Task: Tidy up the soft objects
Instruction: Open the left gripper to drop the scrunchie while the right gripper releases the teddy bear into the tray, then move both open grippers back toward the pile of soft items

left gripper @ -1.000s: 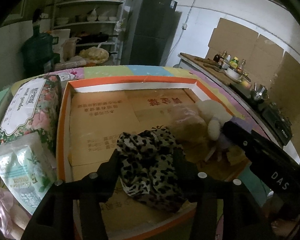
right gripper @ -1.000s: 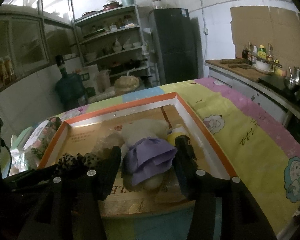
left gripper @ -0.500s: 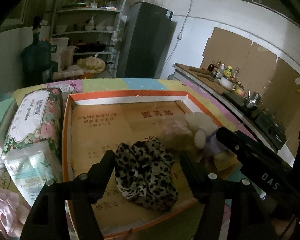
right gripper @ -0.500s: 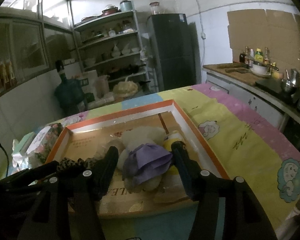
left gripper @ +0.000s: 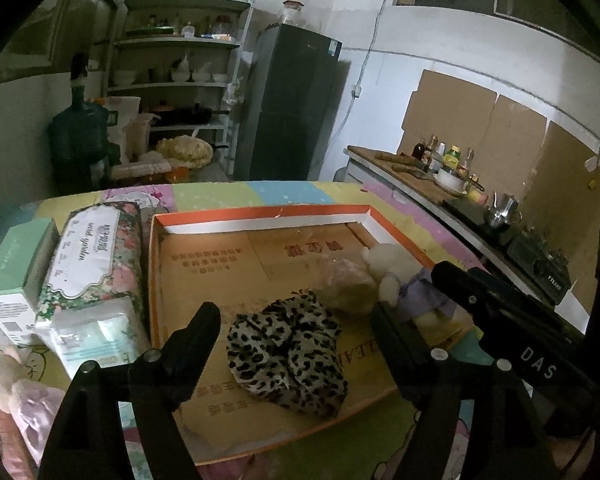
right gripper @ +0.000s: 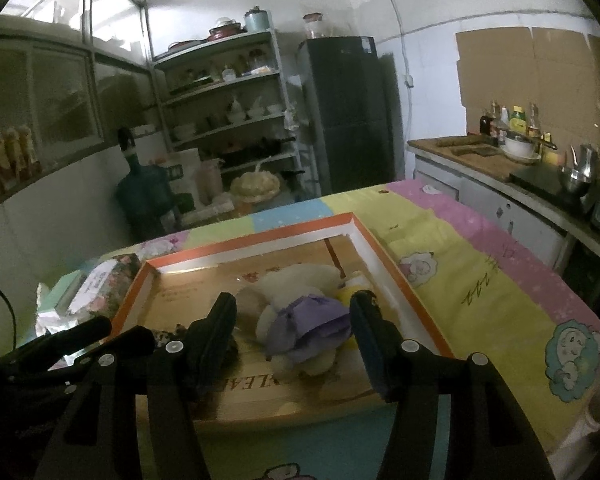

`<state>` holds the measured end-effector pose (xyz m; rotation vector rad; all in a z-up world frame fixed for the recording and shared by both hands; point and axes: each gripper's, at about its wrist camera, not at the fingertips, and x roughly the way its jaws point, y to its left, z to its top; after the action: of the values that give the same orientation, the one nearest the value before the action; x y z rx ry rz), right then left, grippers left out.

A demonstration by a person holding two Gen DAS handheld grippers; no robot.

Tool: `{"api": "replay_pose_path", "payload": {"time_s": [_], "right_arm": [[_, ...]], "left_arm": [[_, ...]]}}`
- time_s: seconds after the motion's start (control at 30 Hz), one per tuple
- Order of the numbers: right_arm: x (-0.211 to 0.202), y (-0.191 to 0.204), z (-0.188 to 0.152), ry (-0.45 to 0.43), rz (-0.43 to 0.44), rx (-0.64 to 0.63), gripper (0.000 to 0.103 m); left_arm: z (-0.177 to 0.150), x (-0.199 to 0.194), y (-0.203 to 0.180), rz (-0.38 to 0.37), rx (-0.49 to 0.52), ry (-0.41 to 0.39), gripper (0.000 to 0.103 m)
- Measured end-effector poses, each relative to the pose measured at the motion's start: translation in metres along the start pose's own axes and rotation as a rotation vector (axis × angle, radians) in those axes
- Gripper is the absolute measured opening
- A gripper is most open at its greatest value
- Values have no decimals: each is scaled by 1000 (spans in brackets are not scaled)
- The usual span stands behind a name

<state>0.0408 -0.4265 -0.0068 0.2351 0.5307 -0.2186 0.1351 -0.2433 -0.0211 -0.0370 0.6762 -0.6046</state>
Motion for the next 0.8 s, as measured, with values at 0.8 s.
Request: {"api": "replay_pose_path", "payload": {"time_s": [0.8], "right_arm": [[-24, 54, 6, -34, 52, -70, 61]], "left_arm": [[1, -46, 27, 18, -22, -62, 77]]}}
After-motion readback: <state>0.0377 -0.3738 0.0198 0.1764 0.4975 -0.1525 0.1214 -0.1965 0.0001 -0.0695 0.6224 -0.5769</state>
